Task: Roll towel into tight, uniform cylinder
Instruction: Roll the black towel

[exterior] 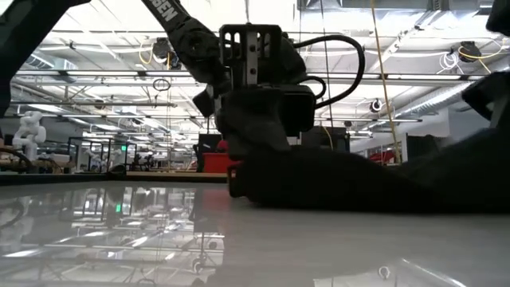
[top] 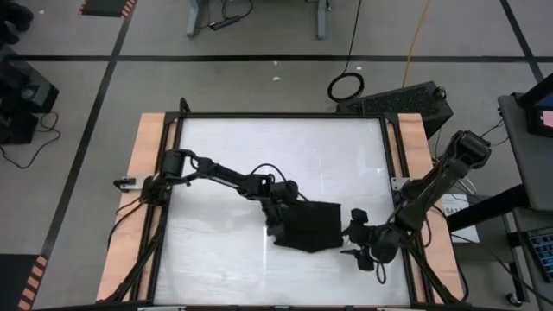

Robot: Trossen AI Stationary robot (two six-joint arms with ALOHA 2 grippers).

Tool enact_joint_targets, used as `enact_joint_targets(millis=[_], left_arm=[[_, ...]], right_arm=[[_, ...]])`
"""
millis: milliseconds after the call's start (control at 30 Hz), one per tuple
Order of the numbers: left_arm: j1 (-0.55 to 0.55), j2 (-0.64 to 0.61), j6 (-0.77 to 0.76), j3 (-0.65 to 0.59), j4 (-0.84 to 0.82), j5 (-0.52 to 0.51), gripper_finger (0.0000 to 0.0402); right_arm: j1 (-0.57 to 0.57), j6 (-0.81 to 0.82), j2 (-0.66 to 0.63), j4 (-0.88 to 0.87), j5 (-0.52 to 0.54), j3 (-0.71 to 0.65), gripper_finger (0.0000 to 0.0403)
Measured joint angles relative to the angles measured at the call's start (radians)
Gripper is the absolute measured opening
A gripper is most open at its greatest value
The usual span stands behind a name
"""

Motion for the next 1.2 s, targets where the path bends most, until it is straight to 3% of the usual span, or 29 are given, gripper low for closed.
enact_joint_targets(millis=[267, 400, 567, 900, 1200], left_arm=[[-0.001, 0.016, -0.013, -0.001, 0.007, 0.030, 0.0002], [0.005, 0.018, -0.015, -0.001, 0.012, 0.041, 0.0002], [0.010, 0.019, -0.015, -0.003, 0.037, 0.041, 0.0002], [0.011, 0.020, -0.012, -0.004, 0.049, 0.038, 0.0006], [0.010, 0.020, -0.011, -0.004, 0.048, 0.043, 0.0009]], right_arm=[[0.051, 0.066, 0.061, -0.208, 0.005, 0.122, 0.0251], [0.083, 0.044, 0.060, -0.329, 0.062, 0.199, 0.0251], [0.091, -0.019, 0.077, -0.304, 0.156, 0.213, 0.0251], [0.055, -0.051, 0.265, -0.246, 0.162, 0.213, 0.0251], [0.009, 0.117, 0.385, -0.297, 0.155, 0.211, 0.0248]])
